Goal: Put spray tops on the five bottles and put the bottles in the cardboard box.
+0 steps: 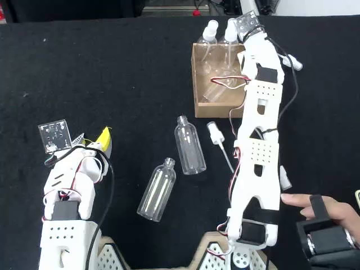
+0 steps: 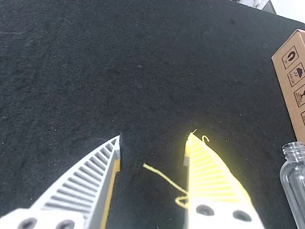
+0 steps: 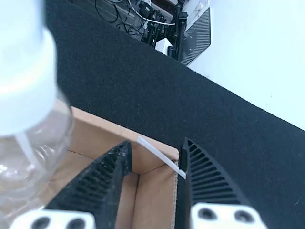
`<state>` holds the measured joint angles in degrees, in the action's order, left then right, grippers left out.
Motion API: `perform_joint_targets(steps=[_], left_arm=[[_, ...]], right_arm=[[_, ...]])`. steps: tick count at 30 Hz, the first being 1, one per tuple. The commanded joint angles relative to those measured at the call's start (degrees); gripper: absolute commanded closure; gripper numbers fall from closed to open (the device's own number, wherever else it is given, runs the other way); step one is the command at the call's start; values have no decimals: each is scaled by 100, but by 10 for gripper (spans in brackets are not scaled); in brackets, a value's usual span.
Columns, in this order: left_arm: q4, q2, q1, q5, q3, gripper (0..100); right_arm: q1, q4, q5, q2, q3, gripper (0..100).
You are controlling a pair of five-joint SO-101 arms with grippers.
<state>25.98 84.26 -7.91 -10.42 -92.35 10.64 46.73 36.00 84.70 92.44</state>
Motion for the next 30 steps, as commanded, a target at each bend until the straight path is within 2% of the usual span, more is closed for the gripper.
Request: perform_joint_targets(steps=[1, 26, 30], left_arm=[[-141, 70, 75, -9, 92, 787], [-141, 70, 75, -9, 92, 787], [-141, 70, 75, -9, 92, 787]], right_arm=[[-9, -167, 9, -180, 330, 844], [-9, -369, 9, -154, 180, 845], [-9, -369, 9, -154, 224, 909]])
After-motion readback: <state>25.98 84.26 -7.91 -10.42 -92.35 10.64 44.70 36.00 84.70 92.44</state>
